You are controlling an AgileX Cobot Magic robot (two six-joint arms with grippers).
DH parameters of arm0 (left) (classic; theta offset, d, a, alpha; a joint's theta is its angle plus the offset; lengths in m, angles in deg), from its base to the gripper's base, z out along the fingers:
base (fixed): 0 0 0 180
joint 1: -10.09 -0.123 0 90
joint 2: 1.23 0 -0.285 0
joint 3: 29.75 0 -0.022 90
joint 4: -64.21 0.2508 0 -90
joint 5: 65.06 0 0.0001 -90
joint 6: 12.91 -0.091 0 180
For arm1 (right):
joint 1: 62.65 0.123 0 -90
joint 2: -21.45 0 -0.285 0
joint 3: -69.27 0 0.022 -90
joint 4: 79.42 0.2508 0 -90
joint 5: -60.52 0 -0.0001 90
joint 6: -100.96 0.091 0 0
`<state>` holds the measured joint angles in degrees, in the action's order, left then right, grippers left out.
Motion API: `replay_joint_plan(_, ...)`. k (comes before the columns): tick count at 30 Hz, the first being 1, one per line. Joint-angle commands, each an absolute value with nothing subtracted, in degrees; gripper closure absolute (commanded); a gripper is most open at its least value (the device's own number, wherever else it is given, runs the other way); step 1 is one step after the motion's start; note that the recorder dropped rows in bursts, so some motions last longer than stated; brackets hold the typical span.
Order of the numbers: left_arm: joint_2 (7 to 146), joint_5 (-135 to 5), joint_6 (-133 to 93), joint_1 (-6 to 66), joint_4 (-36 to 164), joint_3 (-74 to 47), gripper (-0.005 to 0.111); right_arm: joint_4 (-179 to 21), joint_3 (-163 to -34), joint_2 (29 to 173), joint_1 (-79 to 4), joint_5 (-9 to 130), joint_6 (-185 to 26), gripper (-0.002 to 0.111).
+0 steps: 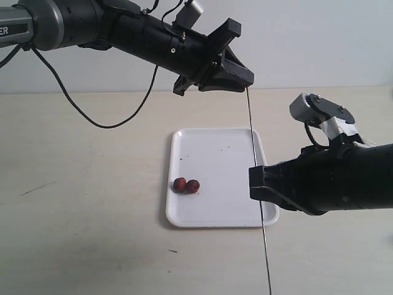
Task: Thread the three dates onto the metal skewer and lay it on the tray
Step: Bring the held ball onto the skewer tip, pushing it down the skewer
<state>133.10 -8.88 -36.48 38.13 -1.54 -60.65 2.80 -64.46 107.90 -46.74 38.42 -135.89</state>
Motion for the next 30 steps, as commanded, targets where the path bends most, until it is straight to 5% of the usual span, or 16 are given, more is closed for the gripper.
replay_joint_plan(1,132.5,-8.0,-36.9,38.1,-2.3,-60.6,0.085,2.5,-64.6,108.2,-46.7,39.5,-136.6,0.108)
replay_joint_plan(30,132.6,-8.4,-41.9,40.8,-0.3,-60.6,0.085,20.5,-65.9,108.2,-46.7,39.3,-149.6,0.108)
